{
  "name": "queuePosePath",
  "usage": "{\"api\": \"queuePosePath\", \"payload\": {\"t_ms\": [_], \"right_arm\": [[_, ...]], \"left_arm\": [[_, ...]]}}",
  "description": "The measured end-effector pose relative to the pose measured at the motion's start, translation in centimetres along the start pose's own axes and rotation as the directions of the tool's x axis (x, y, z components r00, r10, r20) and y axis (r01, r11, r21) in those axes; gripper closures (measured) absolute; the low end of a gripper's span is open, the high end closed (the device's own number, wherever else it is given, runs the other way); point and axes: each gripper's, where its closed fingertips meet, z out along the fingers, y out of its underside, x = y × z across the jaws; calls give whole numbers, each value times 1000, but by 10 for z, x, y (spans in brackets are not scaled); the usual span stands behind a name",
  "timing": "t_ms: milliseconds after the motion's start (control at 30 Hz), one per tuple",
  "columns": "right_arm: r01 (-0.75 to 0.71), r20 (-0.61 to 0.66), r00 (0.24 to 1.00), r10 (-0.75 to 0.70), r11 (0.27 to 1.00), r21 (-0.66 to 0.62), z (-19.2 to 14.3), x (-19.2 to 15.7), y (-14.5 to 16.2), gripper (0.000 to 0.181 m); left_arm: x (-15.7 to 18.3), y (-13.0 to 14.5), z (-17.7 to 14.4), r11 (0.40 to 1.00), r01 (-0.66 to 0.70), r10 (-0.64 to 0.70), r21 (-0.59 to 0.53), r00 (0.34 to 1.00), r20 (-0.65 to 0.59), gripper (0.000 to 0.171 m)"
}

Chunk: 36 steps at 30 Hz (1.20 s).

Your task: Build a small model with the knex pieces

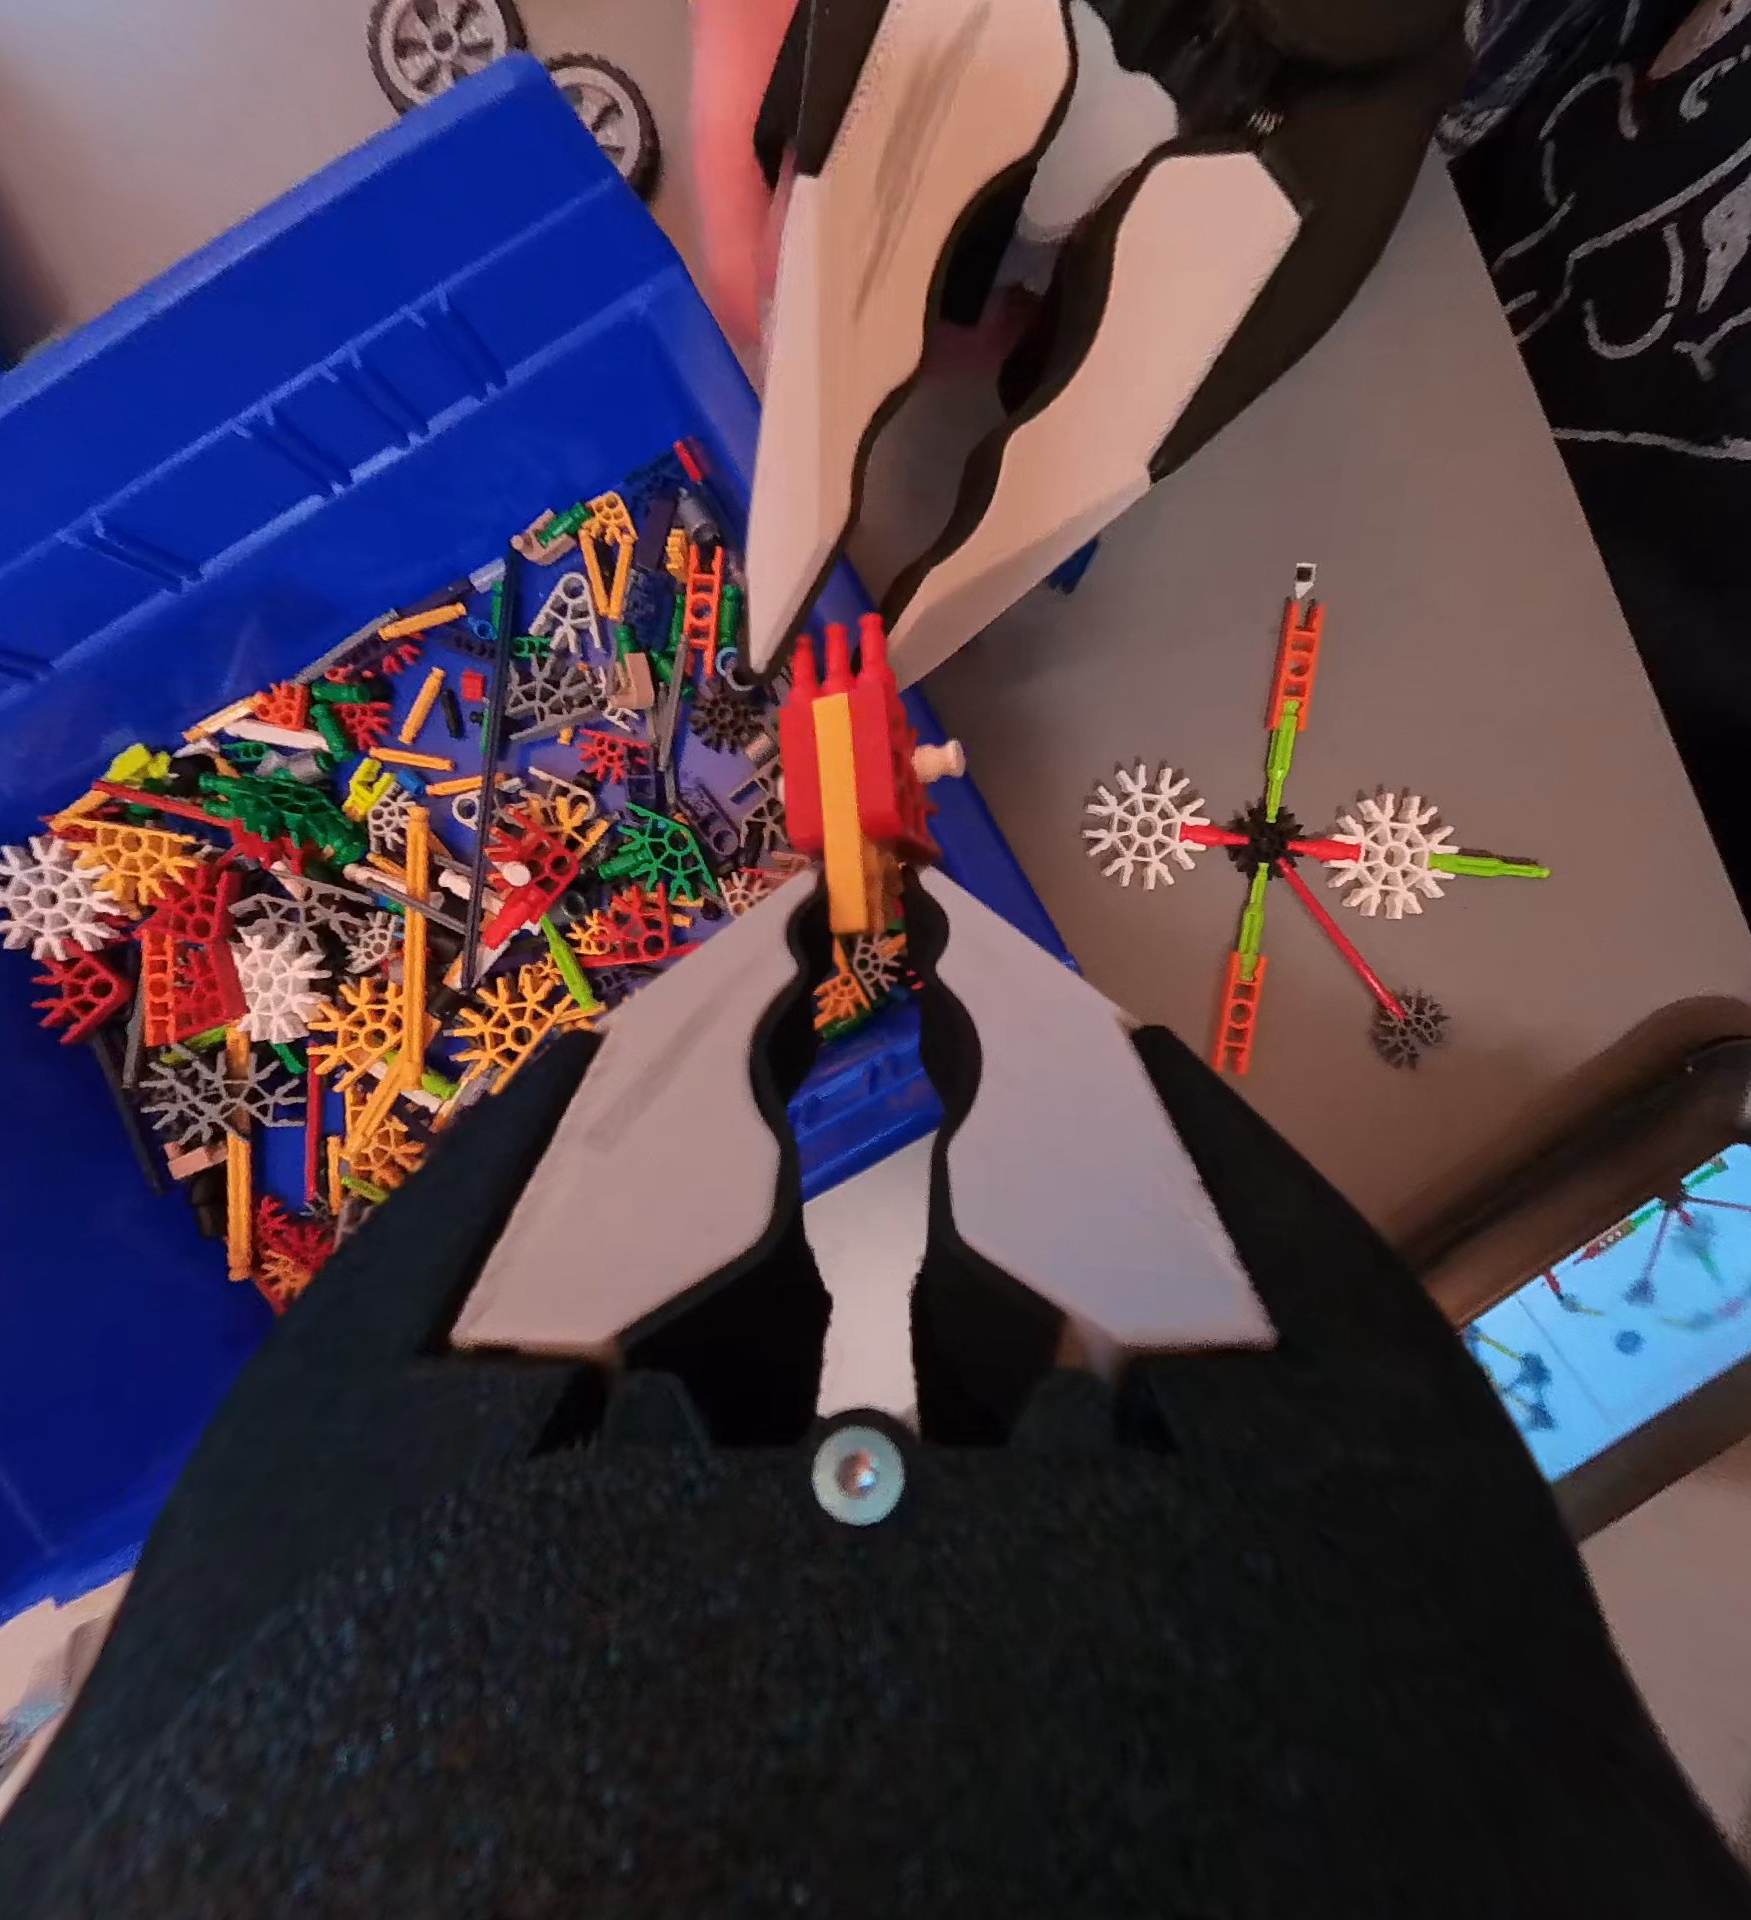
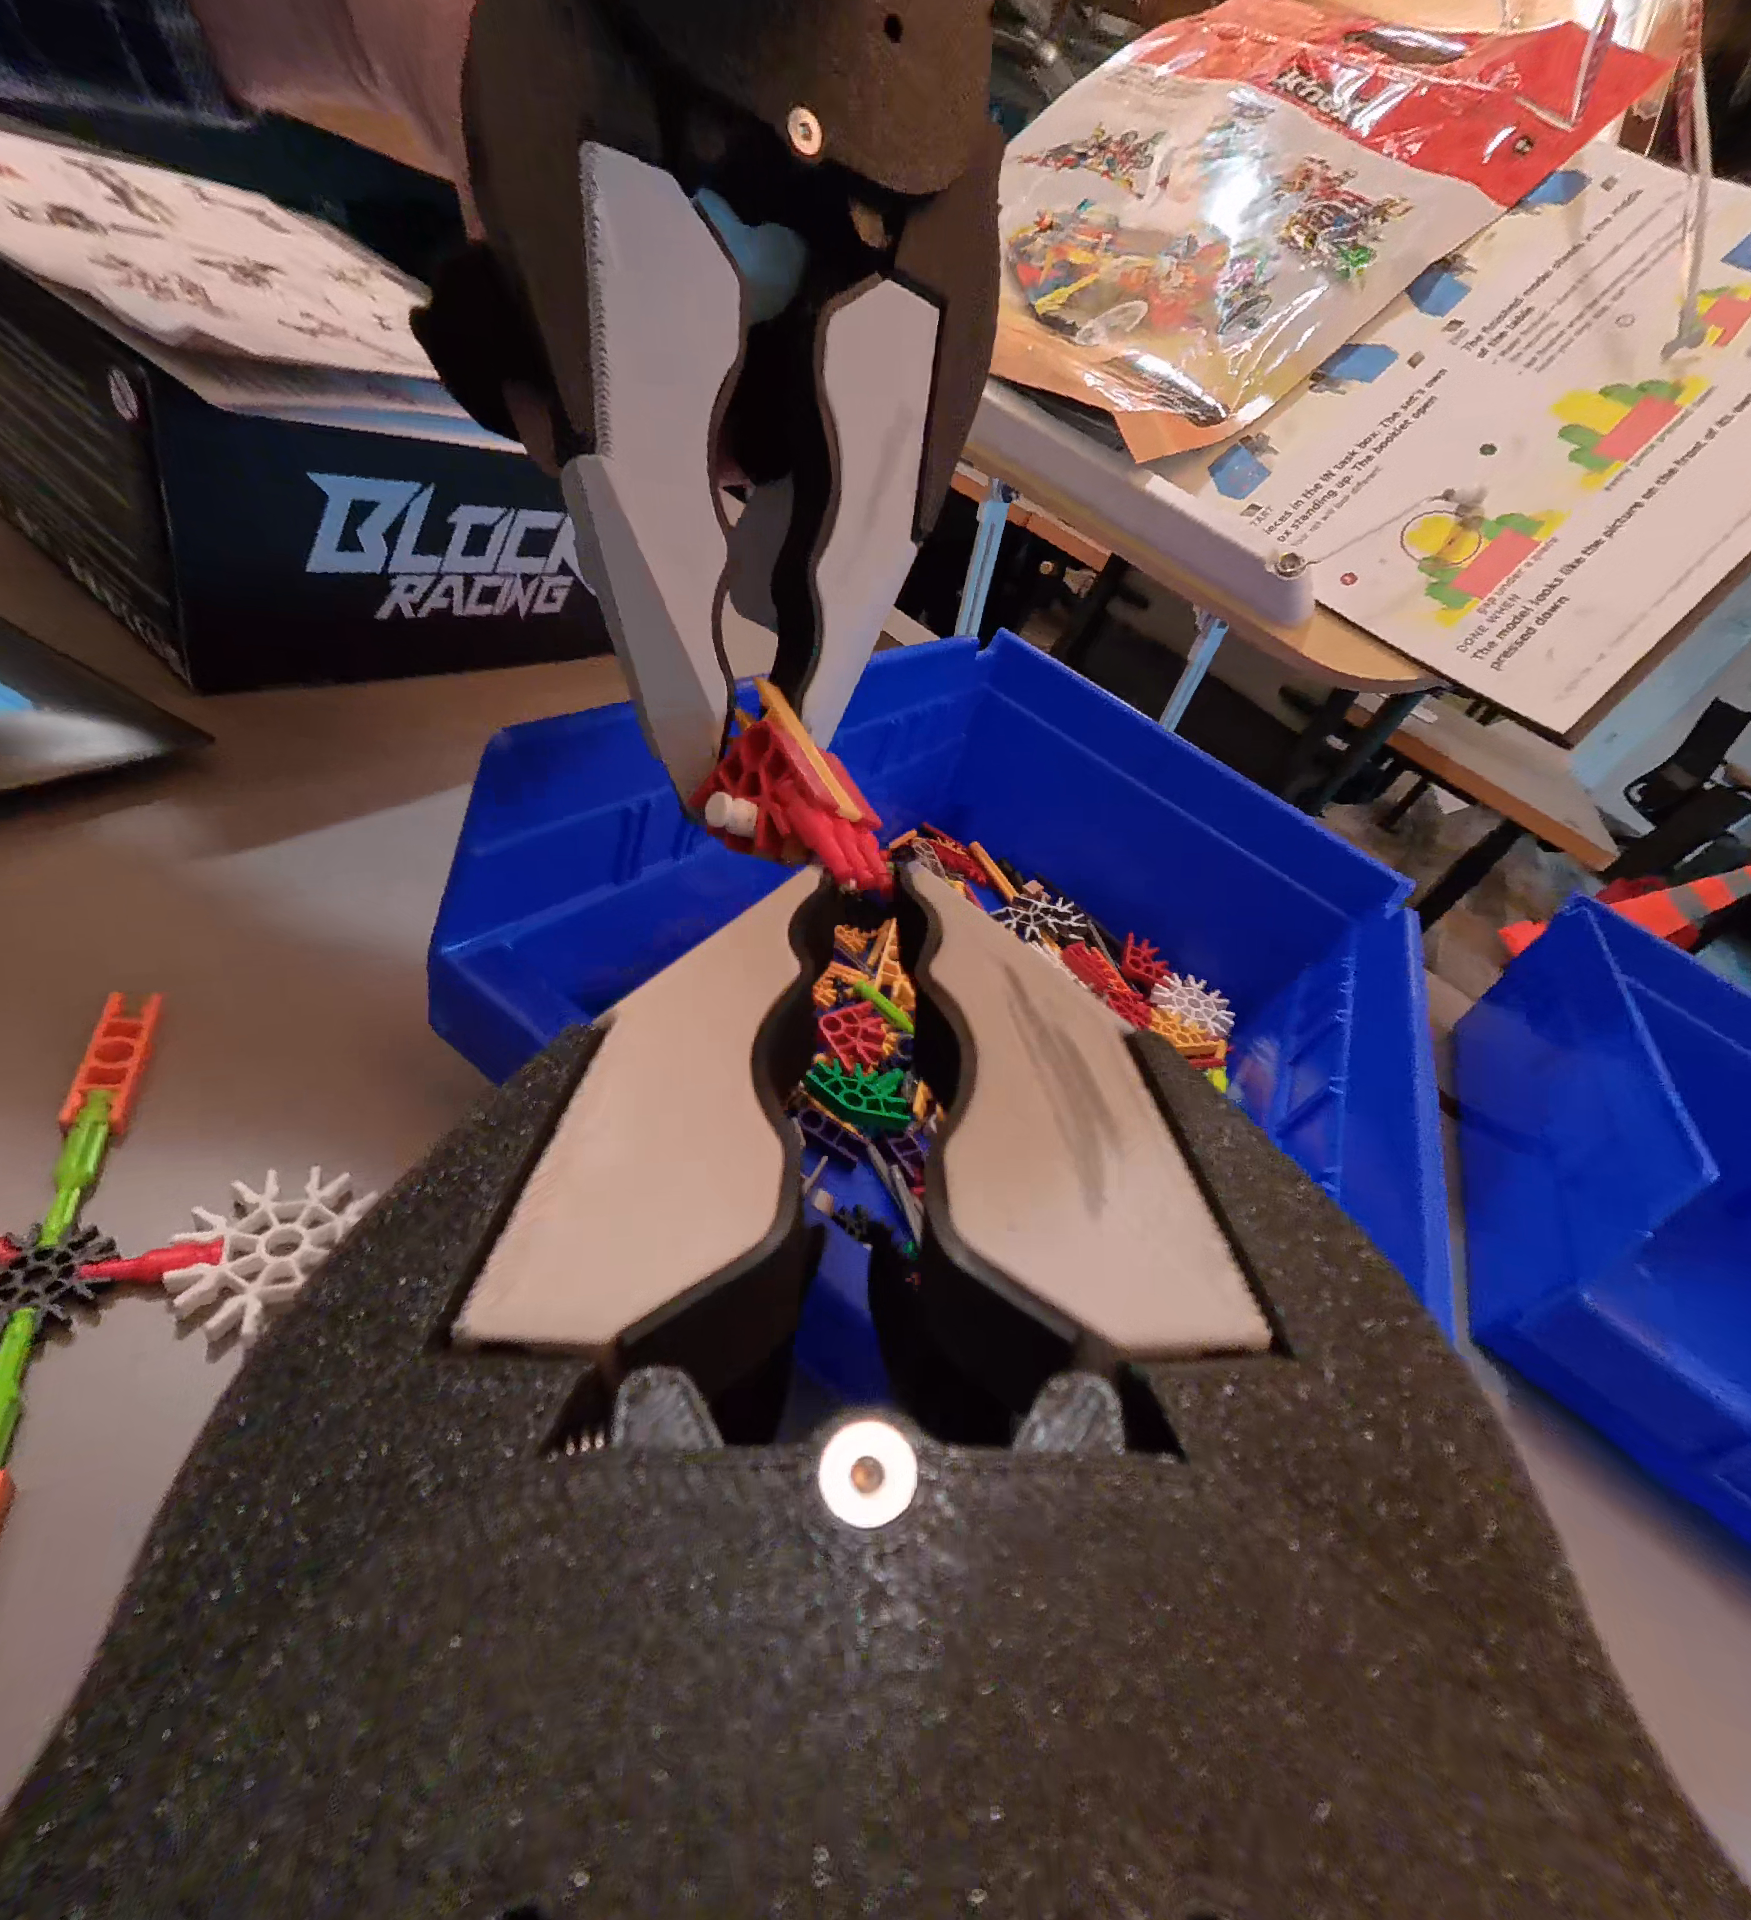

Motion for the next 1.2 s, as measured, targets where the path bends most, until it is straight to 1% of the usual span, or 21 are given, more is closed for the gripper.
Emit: {"api": "queuePosePath", "payload": {"t_ms": [100,333,400,667,767,800,833,933,1033,1100,1133,1200], "right_arm": [[47,-17,999,-47,998,-34,2,0,4,174],[-62,-9,998,62,995,-73,4,8,15,176],[-90,-7,996,90,993,-70,3,10,15,178],[-166,-1,986,166,984,-61,3,14,16,179],[-187,-1,982,187,980,-65,3,16,18,180],[-189,0,982,189,980,-65,3,16,17,181],[-192,3,981,193,979,-62,3,15,17,180],[-190,3,982,190,980,-62,3,15,16,181],[-191,8,981,192,980,-60,3,15,16,180],[-207,29,978,208,977,-50,3,12,14,180],[-222,50,973,224,974,-39,2,10,12,180],[-253,75,964,254,967,-21,1,10,9,181]], "left_arm": [[-1,3,3,1000,14,-14,-20,1000,-11,159],[-13,-2,8,999,15,-13,-29,999,38,153],[-21,-2,8,999,15,-12,-43,997,78,148],[-32,-8,9,999,-23,30,-38,982,188,143],[-39,-10,7,996,-63,76,-55,960,271,142],[-42,-12,6,995,-79,94,-64,949,301,138],[-40,-14,6,993,-96,113,-71,944,309,129],[-42,-14,8,979,-150,192,-139,912,362,124],[-45,-15,10,966,-185,244,-182,884,398,127],[-42,-20,11,975,-169,212,-142,899,384,130],[-40,-22,11,980,-162,195,-118,909,368,138],[-36,-27,9,988,-143,156,-63,930,334,140]]}}
